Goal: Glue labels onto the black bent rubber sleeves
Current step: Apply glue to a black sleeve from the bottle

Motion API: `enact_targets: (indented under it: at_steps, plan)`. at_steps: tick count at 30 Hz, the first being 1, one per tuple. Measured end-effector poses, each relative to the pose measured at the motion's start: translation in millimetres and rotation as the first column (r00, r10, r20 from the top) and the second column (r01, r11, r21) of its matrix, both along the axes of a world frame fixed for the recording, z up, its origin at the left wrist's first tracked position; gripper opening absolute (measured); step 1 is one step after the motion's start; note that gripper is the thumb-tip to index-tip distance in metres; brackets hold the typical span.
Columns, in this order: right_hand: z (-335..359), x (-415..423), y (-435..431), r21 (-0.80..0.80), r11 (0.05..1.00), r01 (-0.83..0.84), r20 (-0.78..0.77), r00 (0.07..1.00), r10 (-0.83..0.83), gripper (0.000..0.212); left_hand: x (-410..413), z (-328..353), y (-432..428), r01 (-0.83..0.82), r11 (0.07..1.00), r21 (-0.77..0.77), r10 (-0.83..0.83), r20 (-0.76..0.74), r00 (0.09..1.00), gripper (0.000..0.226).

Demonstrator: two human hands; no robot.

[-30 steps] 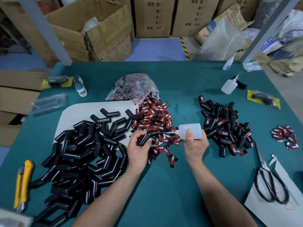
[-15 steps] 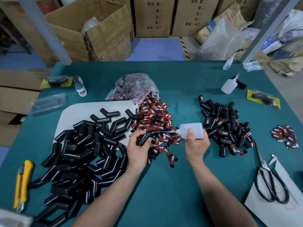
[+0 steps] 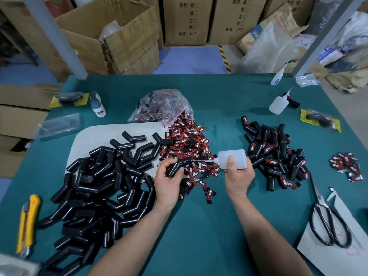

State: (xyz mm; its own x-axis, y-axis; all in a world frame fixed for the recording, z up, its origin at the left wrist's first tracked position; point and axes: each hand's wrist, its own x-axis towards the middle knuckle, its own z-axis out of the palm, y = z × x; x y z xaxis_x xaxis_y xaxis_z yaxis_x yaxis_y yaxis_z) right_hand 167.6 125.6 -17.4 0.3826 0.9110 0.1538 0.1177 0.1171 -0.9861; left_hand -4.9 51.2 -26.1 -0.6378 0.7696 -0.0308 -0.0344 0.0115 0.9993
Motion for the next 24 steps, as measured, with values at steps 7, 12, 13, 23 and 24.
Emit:
enact_targets:
  at_steps: [7, 12, 13, 23, 24]
  plan:
    - [1.2, 0.1, -0.6, 0.006, 1.000, 0.003, 0.008, 1.000, -0.003, 0.026, -0.5, -1.8, 0.4, -0.005, 1.000, 0.005, 0.005, -0.004, 1.000, 0.054]
    - [2.8, -1.1, -1.0, 0.012, 1.000, -0.009, -0.009, 1.000, 0.009, 0.026, -0.2, -1.3, 0.2, -0.010, 1.000, -0.003, 0.011, 0.029, 1.000, 0.050]
    - [3.8, -1.3, -1.1, 0.018, 1.000, -0.013, -0.011, 1.000, 0.013, 0.026, -0.1, -0.6, 0.0, -0.010, 1.000, -0.005, 0.010, 0.028, 1.000, 0.049]
    - [8.1, -4.3, -3.5, 0.050, 0.999, -0.021, -0.012, 1.000, 0.022, 0.025, -0.7, -0.1, -0.8, 0.003, 1.000, -0.020, -0.002, 0.058, 0.998, 0.045]
    - [7.5, -4.0, -3.7, 0.049, 0.999, -0.016, -0.018, 1.000, 0.017, 0.025, -0.9, -0.1, -1.0, 0.006, 1.000, -0.022, -0.004, 0.064, 0.998, 0.045]
